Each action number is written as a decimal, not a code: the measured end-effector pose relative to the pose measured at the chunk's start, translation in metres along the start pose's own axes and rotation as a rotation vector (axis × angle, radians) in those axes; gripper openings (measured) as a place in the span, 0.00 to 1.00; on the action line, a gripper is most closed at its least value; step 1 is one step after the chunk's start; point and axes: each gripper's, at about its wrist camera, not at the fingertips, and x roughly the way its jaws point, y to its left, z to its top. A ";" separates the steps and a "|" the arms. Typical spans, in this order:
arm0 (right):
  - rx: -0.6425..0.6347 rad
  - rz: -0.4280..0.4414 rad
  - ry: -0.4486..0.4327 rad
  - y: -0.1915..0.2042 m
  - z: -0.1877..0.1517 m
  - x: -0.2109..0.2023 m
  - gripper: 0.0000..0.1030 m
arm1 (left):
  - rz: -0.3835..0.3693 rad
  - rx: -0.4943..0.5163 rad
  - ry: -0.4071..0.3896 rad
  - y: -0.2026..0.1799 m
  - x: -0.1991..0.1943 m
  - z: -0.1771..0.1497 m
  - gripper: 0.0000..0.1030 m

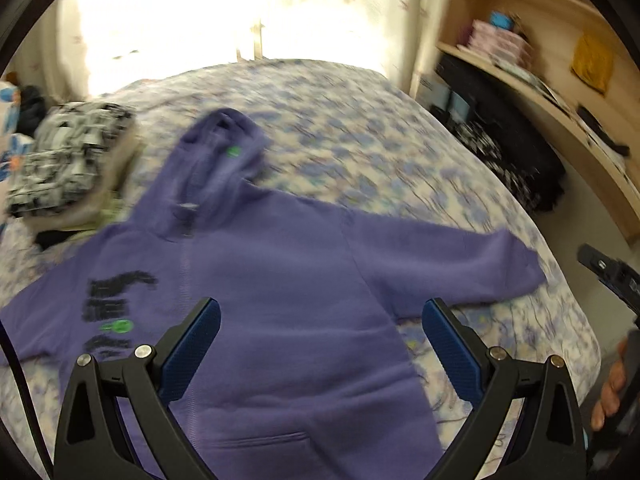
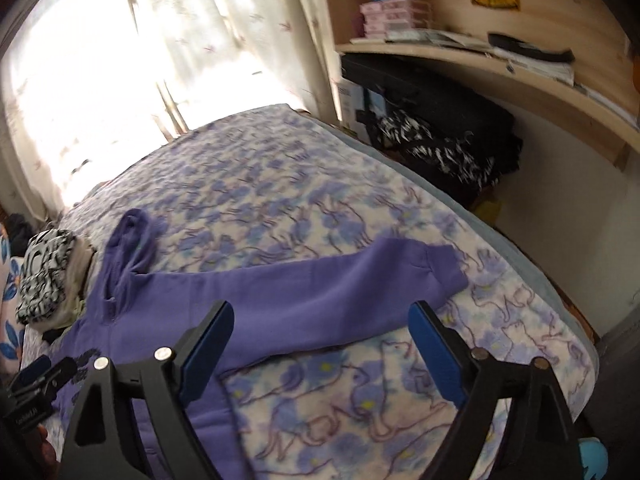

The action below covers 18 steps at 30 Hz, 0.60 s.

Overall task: Fold large clothes
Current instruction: 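Move the right tool to the hoodie sleeve cuff and close on it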

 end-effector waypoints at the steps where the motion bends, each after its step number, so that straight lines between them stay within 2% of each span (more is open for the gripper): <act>1: 0.008 -0.007 0.008 -0.005 -0.002 0.008 0.87 | -0.012 -0.003 0.021 -0.003 0.010 -0.001 0.97; 4: 0.049 -0.008 0.067 -0.027 -0.008 0.042 0.87 | -0.028 -0.028 0.096 -0.009 0.042 -0.007 0.95; 5: 0.061 -0.007 0.084 -0.033 -0.011 0.052 0.87 | -0.030 -0.023 0.115 -0.012 0.054 -0.007 0.92; 6: 0.077 -0.011 0.111 -0.041 -0.014 0.065 0.86 | -0.011 -0.015 0.119 -0.014 0.062 -0.010 0.84; 7: 0.087 -0.003 0.126 -0.045 -0.017 0.071 0.86 | 0.019 -0.003 0.124 -0.016 0.071 -0.012 0.81; 13: 0.199 -0.001 0.205 -0.078 -0.029 0.116 0.83 | 0.036 -0.019 0.156 -0.020 0.107 -0.019 0.81; 18: 0.332 0.009 0.280 -0.102 -0.038 0.154 0.80 | -0.028 -0.094 0.204 -0.012 0.127 -0.025 0.82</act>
